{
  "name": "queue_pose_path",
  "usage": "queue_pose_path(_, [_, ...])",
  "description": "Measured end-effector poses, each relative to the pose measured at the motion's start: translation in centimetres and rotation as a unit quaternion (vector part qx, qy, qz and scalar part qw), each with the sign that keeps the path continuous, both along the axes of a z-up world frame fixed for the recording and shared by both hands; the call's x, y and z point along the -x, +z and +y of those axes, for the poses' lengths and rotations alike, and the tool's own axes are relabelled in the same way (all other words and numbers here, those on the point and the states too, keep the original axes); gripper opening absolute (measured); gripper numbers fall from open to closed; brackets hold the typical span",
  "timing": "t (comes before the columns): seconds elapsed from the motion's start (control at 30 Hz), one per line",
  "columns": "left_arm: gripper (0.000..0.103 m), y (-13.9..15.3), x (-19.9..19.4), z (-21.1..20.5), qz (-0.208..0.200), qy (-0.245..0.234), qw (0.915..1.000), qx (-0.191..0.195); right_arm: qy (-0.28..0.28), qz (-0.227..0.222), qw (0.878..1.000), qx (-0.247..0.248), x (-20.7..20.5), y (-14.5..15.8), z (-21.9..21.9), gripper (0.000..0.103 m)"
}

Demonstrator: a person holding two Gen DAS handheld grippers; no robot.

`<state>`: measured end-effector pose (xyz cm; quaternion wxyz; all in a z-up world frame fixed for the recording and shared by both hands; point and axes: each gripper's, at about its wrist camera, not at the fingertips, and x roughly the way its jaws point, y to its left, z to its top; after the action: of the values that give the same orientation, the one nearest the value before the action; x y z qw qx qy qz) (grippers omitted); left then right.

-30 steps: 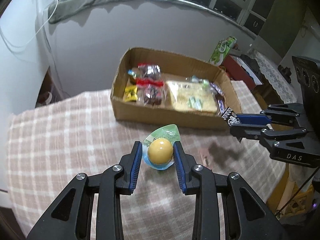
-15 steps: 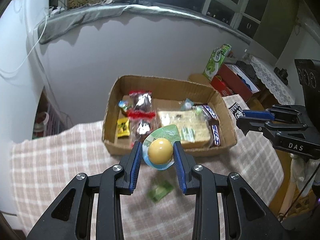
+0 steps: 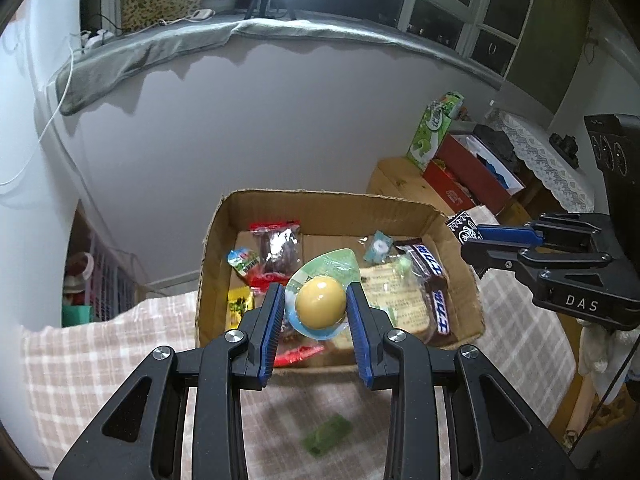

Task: Organize snacks
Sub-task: 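Carry both candies into the box and open both grippers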

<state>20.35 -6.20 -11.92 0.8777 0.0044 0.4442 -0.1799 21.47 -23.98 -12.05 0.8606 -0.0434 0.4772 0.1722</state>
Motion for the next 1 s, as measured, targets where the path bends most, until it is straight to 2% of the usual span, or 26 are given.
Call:
queue_pose_path(0.23, [0.030,-1.4,-2.0,0.4,0.020,0.016,0.9997,-0.002,-0.014,0.018,1.000,0.006,-2.0,-1.9,-0.2,0.024])
queue_pose_path(0.57, [0.032,-1.8,-2.1,-0.2,0.022,0.014,0.9995,-0.020,-0.025,0.031,0.999,0.010,-2.6,-2.8,-0.6,0.024])
queue_pose_path(0.6, [0.032,-1.8,-2.2,-0.3,0.023,0.014,0.9994,-0.021,-0.026,0.032,0.999,0.011,-2.5,-2.8,-0.6,0.026])
queue_pose_path(0.67, [0.033,-1.7,-2.1,-0.3,0.022,0.016,0.9994,-0.022,-0.025,0.037,0.999,0.004,-2.5,-2.8,-0.6,0.040])
queue_pose_path(0.7, [0.034,-1.6,-2.1,-0.3,0.022,0.016,0.9994,-0.022,-0.028,0.032,0.999,0.006,-2.3,-2.7,-0.6,0.051])
queue_pose_path(0.73, [0.041,-1.6,-2.1,-0.2,0.022,0.017,0.9993,-0.023,-0.030,0.026,0.999,0.007,-2.2,-2.5,-0.6,0.057])
queue_pose_path(0.77, [0.044,-1.5,-2.0,-0.2,0.021,0.018,0.9993,-0.024,-0.030,0.025,0.999,0.006,-2.0,-2.4,-0.7,0.057])
queue_pose_path(1.0, [0.044,-1.1,-1.6,0.0,0.015,0.022,0.9994,-0.024,-0.034,0.024,0.999,0.006,-1.5,-2.0,-0.8,0.057])
